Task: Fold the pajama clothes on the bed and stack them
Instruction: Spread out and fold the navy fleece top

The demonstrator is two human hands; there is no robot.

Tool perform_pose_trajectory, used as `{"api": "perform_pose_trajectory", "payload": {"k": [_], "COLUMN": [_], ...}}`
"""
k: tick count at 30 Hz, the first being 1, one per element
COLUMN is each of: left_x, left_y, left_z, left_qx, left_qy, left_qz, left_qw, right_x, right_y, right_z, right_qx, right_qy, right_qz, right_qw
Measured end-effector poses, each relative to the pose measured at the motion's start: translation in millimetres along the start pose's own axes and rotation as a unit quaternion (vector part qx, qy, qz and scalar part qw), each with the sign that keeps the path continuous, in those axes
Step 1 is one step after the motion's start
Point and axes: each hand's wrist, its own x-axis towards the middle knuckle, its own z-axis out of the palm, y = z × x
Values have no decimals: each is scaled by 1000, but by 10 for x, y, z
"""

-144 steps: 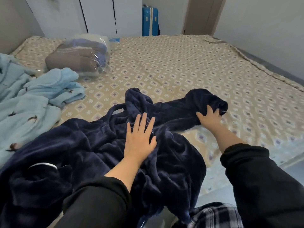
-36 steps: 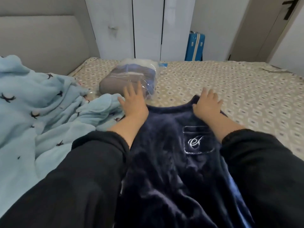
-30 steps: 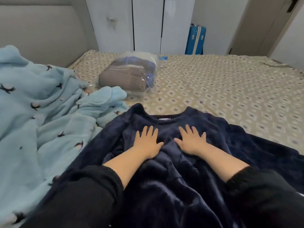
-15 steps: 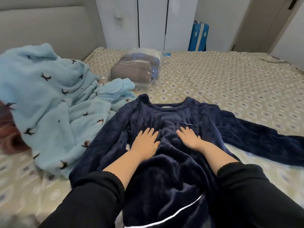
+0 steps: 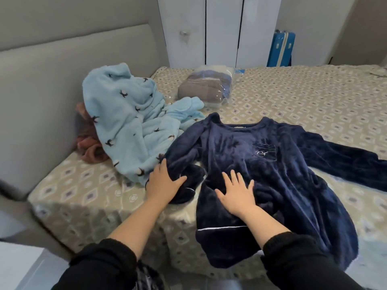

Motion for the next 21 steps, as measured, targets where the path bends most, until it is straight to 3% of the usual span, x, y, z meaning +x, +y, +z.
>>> {"api": "perform_pose_trajectory", "payload": {"k": [2, 8, 11, 13, 15, 16, 17, 18, 21], "left_x": [-50, -270, -356, -317, -189, -132, -93, -81, -125], "left_y": [-68, -163, -137, -151, -177, -208, -223, -238, -389], "left_z": [-34, -20, -134, -334, -555, -617, -650, -652, -556], "left_qx": [-97, -132, -212, -109, -26, -9, -9, -20, -116], "left_qy": [1, 6, 35, 156, 294, 299, 252, 171, -28], "left_qz": [-51, -162, -74, 68, 253, 321, 353, 341, 197], "left_qw": [994, 978, 974, 979, 921, 899, 901, 924, 973], "right_x": [-18, -50, -58, -57, -72, -89, -104, -121, -157], "right_y": [40, 45, 33, 21, 8, -1, -4, -4, -8], "right_z": [48, 75, 57, 37, 29, 31, 32, 32, 43], "right_qx": [13, -12, -25, -35, -48, -51, -54, -57, -69], "right_qy": [32, 61, 60, 59, 68, 79, 92, 105, 133], "right_qz": [2, 9, 9, 13, 20, 23, 24, 23, 17], "right_qw": [999, 998, 998, 998, 996, 995, 994, 993, 989]}}
